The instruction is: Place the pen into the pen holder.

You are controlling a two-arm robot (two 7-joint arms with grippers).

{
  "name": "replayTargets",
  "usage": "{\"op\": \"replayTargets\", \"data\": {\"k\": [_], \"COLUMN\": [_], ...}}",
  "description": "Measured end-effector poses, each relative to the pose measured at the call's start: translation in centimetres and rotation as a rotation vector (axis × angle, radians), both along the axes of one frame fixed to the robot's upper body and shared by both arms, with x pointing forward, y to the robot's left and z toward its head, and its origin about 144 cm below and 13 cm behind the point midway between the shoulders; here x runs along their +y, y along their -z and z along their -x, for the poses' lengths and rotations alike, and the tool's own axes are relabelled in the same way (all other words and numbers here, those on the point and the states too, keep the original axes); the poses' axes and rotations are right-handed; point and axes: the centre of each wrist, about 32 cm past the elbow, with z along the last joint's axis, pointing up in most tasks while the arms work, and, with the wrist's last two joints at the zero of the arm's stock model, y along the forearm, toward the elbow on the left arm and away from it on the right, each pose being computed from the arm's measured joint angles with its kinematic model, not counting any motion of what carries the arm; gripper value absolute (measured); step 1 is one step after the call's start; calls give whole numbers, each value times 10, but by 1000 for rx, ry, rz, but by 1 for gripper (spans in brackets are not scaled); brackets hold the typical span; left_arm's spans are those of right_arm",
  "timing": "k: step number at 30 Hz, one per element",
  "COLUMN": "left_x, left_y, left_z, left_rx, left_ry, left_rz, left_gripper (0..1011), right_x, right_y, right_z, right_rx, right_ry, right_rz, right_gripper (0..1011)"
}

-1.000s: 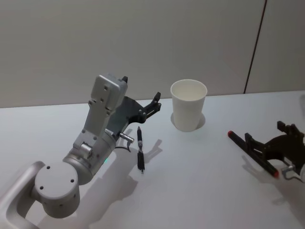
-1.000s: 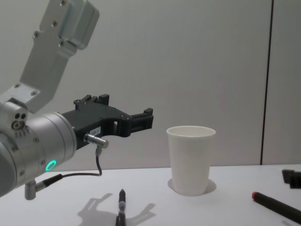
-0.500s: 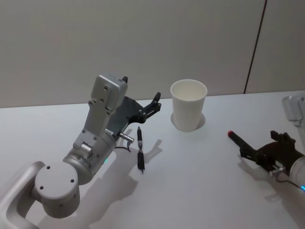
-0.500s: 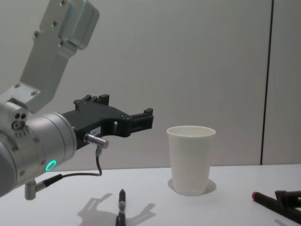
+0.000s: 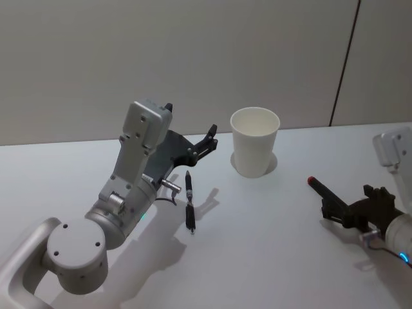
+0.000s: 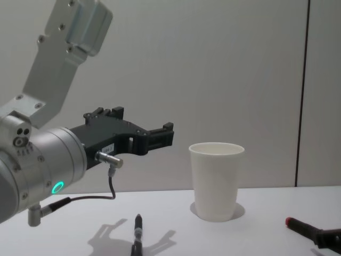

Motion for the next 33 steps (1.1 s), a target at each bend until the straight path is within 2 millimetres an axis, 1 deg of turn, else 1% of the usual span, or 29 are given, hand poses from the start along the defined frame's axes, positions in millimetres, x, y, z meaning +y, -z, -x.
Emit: {"op": "replayTargets", "data": {"k": [26, 29, 33], "left_x": [0, 0, 0], "left_y": [0, 0, 0], "left_z": [0, 0, 0], "left_rx": [0, 0, 0], "left_ry": [0, 0, 0], "left_rz": [0, 0, 0], "left_gripper": [1001, 1001, 1001], "right_x": [4, 4, 4], "right_y": [9, 9, 10], "right_z": [-8, -8, -9], "right_rx": [38, 40, 41], "right_ry": [8, 6, 5], "right_rz": [-6, -7, -8], "right_gripper": [1000, 945, 839]}}
